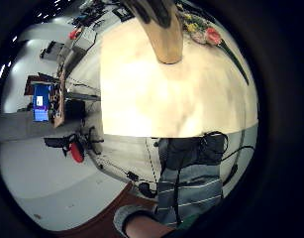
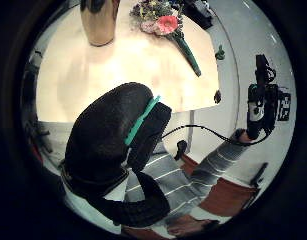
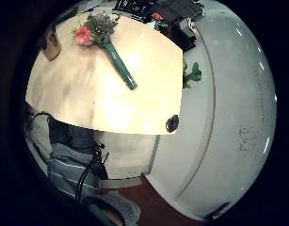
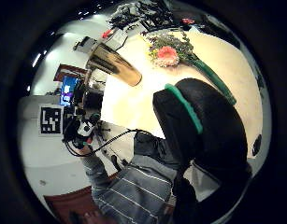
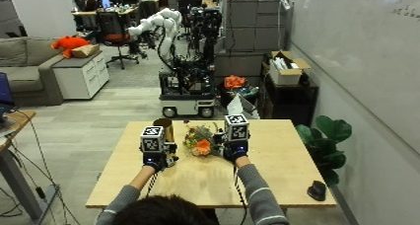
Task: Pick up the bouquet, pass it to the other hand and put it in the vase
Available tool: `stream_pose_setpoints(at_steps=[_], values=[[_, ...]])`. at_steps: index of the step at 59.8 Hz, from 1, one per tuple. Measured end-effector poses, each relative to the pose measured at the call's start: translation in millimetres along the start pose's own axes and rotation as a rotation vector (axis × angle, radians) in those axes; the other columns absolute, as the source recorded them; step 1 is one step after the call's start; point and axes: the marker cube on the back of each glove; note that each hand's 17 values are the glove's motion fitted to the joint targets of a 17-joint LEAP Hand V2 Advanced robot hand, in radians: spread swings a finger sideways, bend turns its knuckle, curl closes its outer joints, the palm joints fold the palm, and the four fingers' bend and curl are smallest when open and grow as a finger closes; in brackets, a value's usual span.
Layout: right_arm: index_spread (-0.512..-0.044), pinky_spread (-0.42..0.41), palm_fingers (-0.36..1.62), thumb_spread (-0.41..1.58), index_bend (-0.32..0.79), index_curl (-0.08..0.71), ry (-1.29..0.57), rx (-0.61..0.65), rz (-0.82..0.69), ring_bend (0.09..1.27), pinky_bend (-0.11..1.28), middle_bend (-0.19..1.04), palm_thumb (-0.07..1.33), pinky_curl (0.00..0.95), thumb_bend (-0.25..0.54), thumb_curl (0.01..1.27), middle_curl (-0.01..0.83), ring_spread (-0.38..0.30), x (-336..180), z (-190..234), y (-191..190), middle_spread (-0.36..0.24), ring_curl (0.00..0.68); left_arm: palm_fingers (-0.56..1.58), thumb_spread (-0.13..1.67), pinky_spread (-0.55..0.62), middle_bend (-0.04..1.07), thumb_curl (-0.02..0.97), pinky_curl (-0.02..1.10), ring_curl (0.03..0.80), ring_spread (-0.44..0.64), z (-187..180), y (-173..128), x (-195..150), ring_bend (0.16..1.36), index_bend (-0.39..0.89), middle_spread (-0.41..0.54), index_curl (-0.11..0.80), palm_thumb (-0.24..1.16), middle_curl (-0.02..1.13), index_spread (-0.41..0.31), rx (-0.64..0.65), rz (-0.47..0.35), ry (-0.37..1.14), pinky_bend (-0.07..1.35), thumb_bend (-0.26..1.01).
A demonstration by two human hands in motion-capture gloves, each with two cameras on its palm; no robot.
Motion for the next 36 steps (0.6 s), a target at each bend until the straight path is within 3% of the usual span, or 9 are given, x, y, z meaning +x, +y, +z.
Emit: stream_pose_setpoints(at_steps=[5,12,18,22,26,36], values=[[-0.280,0.135,0.03,0.73,0.14,0.059,-0.012,0.001,-0.012,0.25,0.35,0.20,0.35,0.119,0.247,0.06,0.080,0.026,-5.3,-4.2,7.9,-0.034,0.058,0.00,0.66,0.30,0.18,0.059,0.09,0.076,0.30,-15.8,30.7,8.8,0.38,0.14,0.272,0.062,0.11,0.05,0.051,-0.028,-0.014,0.014,0.29,0.05],[-0.352,0.174,0.00,1.04,0.15,0.102,-0.016,0.033,-0.002,0.27,0.37,0.20,0.38,0.172,0.257,0.09,0.134,0.034,-4.1,-5.1,4.0,-0.044,0.096,-0.03,0.89,0.39,0.19,0.105,0.14,0.109,0.41,-14.3,25.9,6.0,0.42,0.15,0.354,0.107,0.12,0.09,0.069,-0.026,-0.014,-0.007,0.31,0.02],[-0.377,0.188,-0.02,1.19,0.15,0.129,-0.023,0.023,-0.009,0.28,0.38,0.21,0.38,0.202,0.247,0.11,0.173,0.038,-3.4,-9.9,8.7,-0.048,0.119,-0.05,0.99,0.43,0.19,0.139,0.17,0.127,0.46,-23.4,31.8,10.8,0.44,0.15,0.386,0.138,0.12,0.12,0.075,-0.016,-0.002,-0.011,0.31,-0.01],[-0.386,0.193,-0.02,1.24,0.15,0.144,-0.034,0.026,-0.009,0.28,0.38,0.21,0.39,0.219,0.237,0.12,0.193,0.040,0.2,-8.6,-0.7,-0.049,0.132,-0.06,1.02,0.44,0.19,0.158,0.18,0.137,0.48,-15.7,13.3,6.5,0.45,0.14,0.398,0.155,0.12,0.14,0.077,0.003,0.000,-0.020,0.31,-0.01],[-0.391,0.197,-0.03,1.29,0.14,0.157,-0.044,0.035,-0.004,0.28,0.38,0.20,0.39,0.233,0.225,0.13,0.211,0.041,7.1,-4.0,-19.7,-0.050,0.144,-0.06,1.05,0.45,0.18,0.174,0.20,0.144,0.49,-18.1,13.8,8.6,0.45,0.15,0.406,0.169,0.12,0.15,0.078,0.004,0.003,-0.020,0.31,-0.02],[-0.396,0.201,-0.04,1.34,0.14,0.178,-0.072,0.044,0.016,0.29,0.37,0.19,0.40,0.261,0.197,0.15,0.243,0.037,5.6,-15.4,-25.2,-0.051,0.169,-0.07,1.08,0.46,0.18,0.205,0.23,0.160,0.51,-21.5,17.1,12.5,0.45,0.14,0.414,0.194,0.11,0.18,0.079,0.016,0.027,0.015,0.30,-0.02]])
